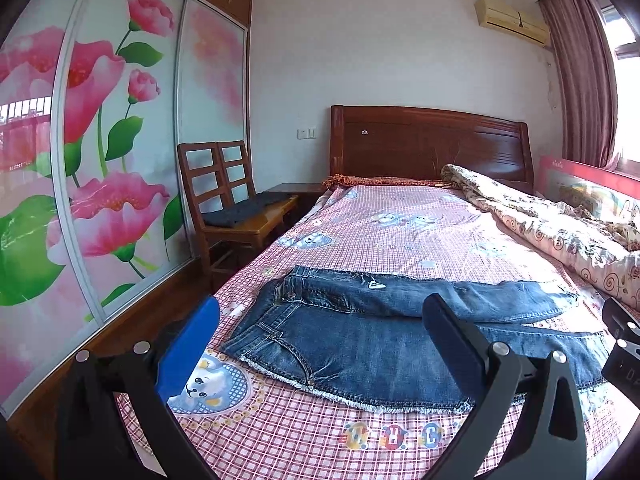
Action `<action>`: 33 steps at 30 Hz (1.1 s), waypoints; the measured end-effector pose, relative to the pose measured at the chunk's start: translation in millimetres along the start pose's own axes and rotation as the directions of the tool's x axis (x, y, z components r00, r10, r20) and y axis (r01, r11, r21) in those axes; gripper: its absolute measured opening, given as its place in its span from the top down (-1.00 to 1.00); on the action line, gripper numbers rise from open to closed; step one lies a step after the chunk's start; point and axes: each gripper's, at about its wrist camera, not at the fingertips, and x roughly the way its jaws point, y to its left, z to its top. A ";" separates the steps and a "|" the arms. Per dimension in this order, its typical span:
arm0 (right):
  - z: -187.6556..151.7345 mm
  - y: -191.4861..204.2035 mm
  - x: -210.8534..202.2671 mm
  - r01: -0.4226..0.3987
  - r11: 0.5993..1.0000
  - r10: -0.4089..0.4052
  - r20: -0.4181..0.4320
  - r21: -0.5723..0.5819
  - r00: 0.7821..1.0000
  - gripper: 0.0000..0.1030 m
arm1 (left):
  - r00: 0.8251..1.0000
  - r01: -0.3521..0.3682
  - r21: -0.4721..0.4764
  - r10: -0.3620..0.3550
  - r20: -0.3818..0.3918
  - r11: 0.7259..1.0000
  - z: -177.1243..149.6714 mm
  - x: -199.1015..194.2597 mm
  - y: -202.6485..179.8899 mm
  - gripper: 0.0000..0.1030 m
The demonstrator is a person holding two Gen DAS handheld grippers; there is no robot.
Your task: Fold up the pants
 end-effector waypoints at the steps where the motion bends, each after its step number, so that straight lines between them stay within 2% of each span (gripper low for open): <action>1: 0.0 0.2 -0.2 0.000 1.000 0.000 0.001 0.001 1.000 -0.94 | 1.000 -0.002 0.003 0.002 0.002 1.000 0.2 -0.7 -0.8 -0.97; 13: -0.2 -0.8 -0.9 -0.002 1.000 0.002 -0.004 0.004 1.000 -0.94 | 1.000 0.011 0.014 -0.011 0.025 1.000 0.2 -6.3 -2.7 -0.97; 33: 2.0 -0.9 -2.1 -0.017 1.000 0.017 -0.005 0.010 1.000 -0.94 | 0.999 0.035 0.014 -0.035 0.019 0.999 3.4 -6.5 -2.2 -0.97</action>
